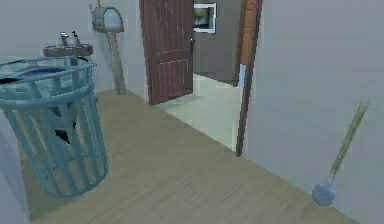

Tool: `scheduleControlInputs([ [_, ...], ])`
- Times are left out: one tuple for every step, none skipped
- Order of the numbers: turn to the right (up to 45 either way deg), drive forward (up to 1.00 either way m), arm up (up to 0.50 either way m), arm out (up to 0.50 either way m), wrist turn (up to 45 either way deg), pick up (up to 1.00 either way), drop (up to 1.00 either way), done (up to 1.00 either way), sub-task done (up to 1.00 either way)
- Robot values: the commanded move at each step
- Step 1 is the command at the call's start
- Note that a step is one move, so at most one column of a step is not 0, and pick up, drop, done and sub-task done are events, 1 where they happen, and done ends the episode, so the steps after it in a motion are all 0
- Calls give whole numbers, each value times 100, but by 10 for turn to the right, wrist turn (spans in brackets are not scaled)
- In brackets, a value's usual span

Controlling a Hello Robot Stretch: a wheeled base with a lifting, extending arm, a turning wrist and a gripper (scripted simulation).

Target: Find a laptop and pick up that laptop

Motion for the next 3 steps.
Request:
scheduleControlInputs([
  [-30,0,0,0,0,0,0,0,0],
  [0,100,0,0,0,0,0,0,0],
  [0,70,0,0,0,0,0,0,0],
])
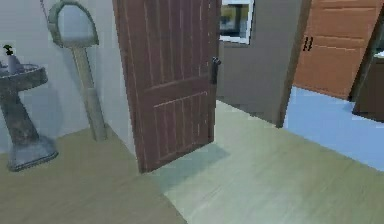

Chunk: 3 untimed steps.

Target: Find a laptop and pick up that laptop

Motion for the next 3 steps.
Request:
scheduleControlInputs([
  [180,0,0,0,0,0,0,0,0],
  [0,100,0,0,0,0,0,0,0],
  [0,85,0,0,0,0,0,0,0],
])
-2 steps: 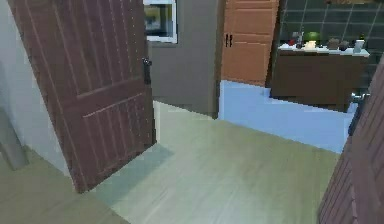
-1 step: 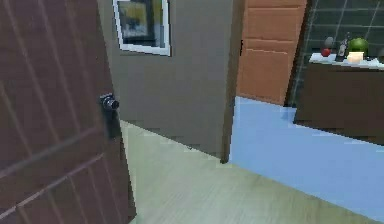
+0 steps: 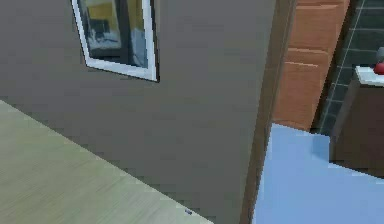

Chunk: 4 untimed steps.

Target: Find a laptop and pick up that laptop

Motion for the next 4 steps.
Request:
scheduleControlInputs([
  [-150,0,0,0,0,0,0,0,0],
  [0,60,0,0,0,0,0,0,0],
  [-270,0,0,0,0,0,0,0,0],
  [0,5,0,0,0,0,0,0,0],
])
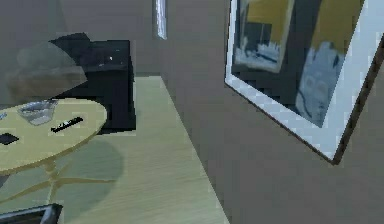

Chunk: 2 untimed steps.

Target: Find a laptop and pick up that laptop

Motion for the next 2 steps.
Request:
scheduleControlInputs([
  [-60,0,0,0,0,0,0,0,0],
  [0,100,0,0,0,0,0,0,0],
])
